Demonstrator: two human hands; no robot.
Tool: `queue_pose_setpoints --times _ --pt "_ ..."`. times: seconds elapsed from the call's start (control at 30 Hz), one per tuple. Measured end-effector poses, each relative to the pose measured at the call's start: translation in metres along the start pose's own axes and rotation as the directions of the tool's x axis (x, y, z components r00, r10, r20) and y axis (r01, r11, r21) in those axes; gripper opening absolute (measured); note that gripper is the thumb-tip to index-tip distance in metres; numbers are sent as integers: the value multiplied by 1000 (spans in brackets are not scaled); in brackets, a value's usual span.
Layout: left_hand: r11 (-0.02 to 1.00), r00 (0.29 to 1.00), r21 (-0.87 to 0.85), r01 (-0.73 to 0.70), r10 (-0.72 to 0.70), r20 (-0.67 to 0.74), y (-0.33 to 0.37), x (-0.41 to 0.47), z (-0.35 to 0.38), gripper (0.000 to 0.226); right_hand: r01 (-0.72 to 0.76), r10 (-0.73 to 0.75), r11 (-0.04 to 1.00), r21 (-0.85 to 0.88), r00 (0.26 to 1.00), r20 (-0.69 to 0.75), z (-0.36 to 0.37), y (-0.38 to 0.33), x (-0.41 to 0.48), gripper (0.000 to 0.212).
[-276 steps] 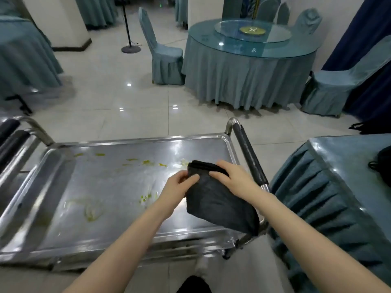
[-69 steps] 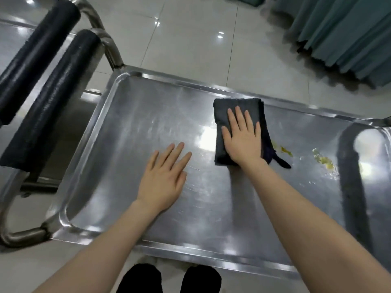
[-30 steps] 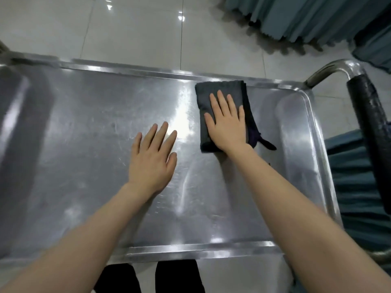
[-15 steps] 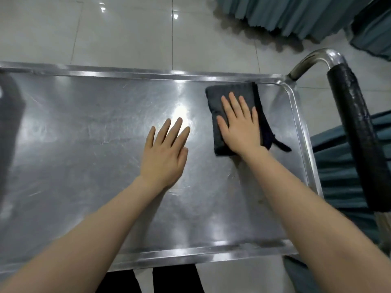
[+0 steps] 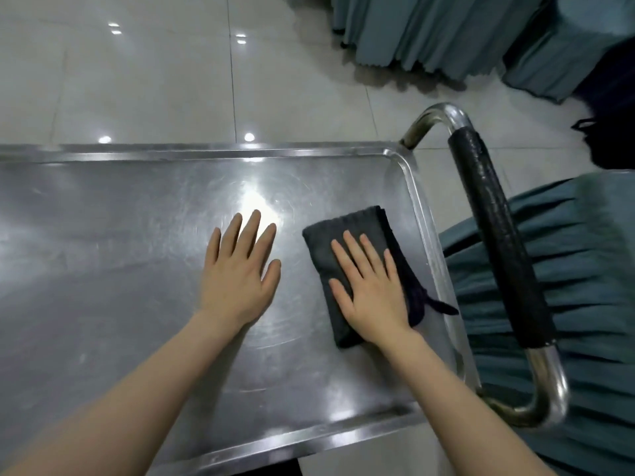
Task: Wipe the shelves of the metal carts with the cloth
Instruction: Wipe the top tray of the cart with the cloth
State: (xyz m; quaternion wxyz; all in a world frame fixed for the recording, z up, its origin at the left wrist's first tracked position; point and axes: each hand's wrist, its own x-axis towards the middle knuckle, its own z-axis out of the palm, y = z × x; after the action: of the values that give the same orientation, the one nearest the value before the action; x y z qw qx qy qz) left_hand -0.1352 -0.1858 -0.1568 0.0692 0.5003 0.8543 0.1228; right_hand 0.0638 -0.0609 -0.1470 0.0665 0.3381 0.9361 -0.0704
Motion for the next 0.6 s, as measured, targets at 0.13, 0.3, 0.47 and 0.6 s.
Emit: queue_pose_setpoints --times 0.13,0.3,0.47,0.6 --pt "1000 1000 20 8 -7 -20 -2 1 7 57 -172 173 985 33 985 -24 -28 41 106 60" --pt "1000 999 4 8 -8 -37 -2 2 8 54 -211 213 976 45 976 -34 -24 52 111 59" --pt "1000 1000 -27 12 -13 -17 2 0 0 55 -188 188 982 7 981 -44 2 35 -56 60" --pt "995 999 -98 6 -2 38 1 -2 -12 58 -193 193 981 13 981 11 11 39 -112 62"
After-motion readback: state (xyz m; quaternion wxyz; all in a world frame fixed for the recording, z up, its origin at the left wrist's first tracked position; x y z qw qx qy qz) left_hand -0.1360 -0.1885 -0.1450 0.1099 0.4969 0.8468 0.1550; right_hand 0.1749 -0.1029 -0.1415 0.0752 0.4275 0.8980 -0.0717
